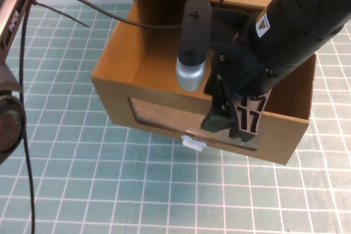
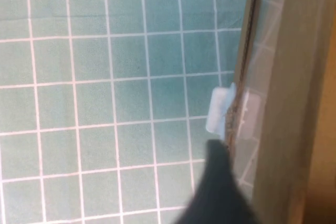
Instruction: Open the shoe box
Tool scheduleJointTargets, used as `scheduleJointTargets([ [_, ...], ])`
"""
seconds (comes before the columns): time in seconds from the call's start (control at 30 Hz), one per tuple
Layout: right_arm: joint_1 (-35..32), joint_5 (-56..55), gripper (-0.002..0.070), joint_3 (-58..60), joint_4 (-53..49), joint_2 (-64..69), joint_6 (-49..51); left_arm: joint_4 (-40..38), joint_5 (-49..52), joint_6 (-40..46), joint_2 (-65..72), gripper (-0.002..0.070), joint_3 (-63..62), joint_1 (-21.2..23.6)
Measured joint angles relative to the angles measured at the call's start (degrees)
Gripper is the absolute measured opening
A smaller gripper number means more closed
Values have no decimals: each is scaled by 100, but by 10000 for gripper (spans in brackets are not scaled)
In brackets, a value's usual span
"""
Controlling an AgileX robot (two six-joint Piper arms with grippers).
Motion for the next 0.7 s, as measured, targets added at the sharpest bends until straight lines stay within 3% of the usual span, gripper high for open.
scheduleJointTargets([
  [0.13, 0, -173, 512, -44, -34, -151, 0, 428, 208, 0, -231, -5, 11, 0],
  [0.37, 0, -579, 502, -480, -235, -700, 128, 733, 423, -66, -923, -5, 45, 0],
  [0.47, 0, -591, 410, -719, -412, -1002, 434, 733, 691, -211, -1338, -5, 45, 33],
  [0.63, 0, -534, 97, -992, -1125, -1738, 1494, 871, 922, -712, -2155, -5, 48, 250],
  [0.7, 0, -419, 34, -1015, -1422, -2117, 2034, 1092, 935, -923, -2525, -5, 57, 341],
])
